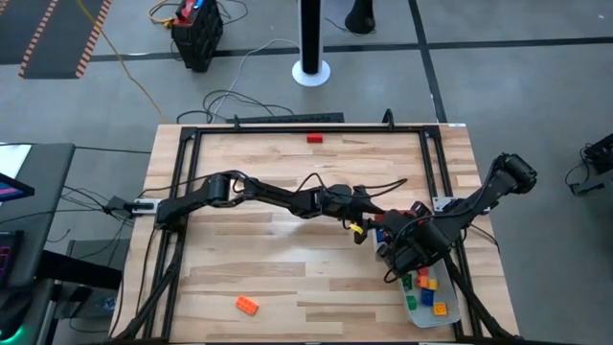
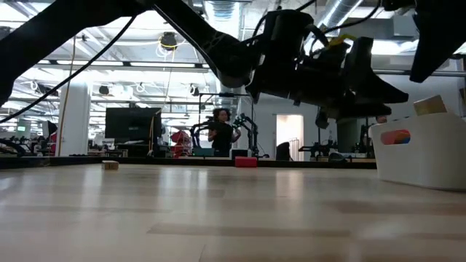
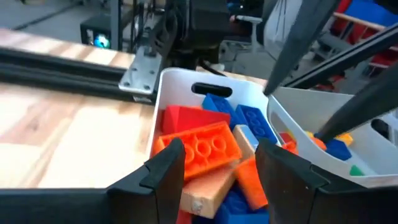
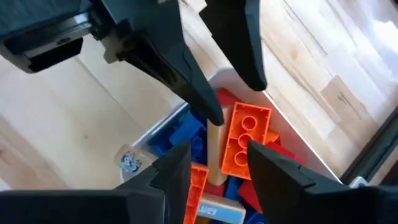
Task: Sort blocks by size
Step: Put the 8 stud orange game piece into the grey bin
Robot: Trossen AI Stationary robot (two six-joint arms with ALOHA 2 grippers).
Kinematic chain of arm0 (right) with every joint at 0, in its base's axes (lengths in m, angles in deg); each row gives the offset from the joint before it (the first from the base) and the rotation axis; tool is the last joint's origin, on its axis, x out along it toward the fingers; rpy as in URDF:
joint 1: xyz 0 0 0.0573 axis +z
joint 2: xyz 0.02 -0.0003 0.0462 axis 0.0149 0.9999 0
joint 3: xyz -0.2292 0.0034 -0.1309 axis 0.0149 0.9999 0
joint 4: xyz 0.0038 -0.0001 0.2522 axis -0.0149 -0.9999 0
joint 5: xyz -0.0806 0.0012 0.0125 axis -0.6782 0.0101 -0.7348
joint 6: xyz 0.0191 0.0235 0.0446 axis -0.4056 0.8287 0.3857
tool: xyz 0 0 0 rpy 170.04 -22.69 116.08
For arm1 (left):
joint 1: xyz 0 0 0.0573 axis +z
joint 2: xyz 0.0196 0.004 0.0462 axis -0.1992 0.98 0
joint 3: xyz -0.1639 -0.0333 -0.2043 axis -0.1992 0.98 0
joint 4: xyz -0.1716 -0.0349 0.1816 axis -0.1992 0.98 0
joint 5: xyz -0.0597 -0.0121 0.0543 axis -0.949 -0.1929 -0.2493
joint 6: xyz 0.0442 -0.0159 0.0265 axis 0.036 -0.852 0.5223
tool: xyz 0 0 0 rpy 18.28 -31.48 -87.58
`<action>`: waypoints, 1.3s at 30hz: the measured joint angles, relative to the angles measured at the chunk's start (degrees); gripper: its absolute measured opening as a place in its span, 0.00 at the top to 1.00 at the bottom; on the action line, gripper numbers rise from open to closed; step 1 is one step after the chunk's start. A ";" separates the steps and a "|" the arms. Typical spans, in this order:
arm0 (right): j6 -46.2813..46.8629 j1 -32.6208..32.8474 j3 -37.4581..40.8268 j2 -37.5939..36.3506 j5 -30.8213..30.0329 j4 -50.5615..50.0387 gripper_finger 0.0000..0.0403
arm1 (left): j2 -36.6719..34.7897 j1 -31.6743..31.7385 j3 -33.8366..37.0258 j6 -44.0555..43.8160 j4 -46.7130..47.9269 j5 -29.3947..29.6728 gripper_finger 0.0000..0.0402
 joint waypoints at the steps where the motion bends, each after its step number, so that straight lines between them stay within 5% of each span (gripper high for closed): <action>1: 0.01 0.00 -0.26 0.02 0.49 -0.21 0.54 | -0.03 0.01 0.00 0.88 0.08 0.22 0.54; 10: 1.67 0.86 -0.52 0.02 3.56 -1.24 0.54 | -0.11 1.22 0.00 2.55 1.39 -0.48 0.54; 15: 2.64 2.37 -0.52 0.02 0.74 -1.09 0.54 | -1.51 3.83 0.00 6.19 3.21 -13.74 0.54; 19: 6.22 4.84 -0.52 0.02 -1.27 -1.01 0.54 | -3.43 6.05 2.37 5.91 2.71 -15.67 0.54; 22: 9.45 6.78 -0.50 0.02 -1.69 -1.50 0.54 | -4.91 7.04 8.01 6.14 -0.82 -13.71 0.56; 29: 5.12 8.41 0.31 1.03 2.19 0.08 0.54 | -15.50 5.84 21.27 21.21 -2.38 3.06 0.64; 39: 5.04 2.10 0.42 5.79 11.70 0.94 0.45 | -33.38 6.26 36.61 27.85 5.25 5.07 0.67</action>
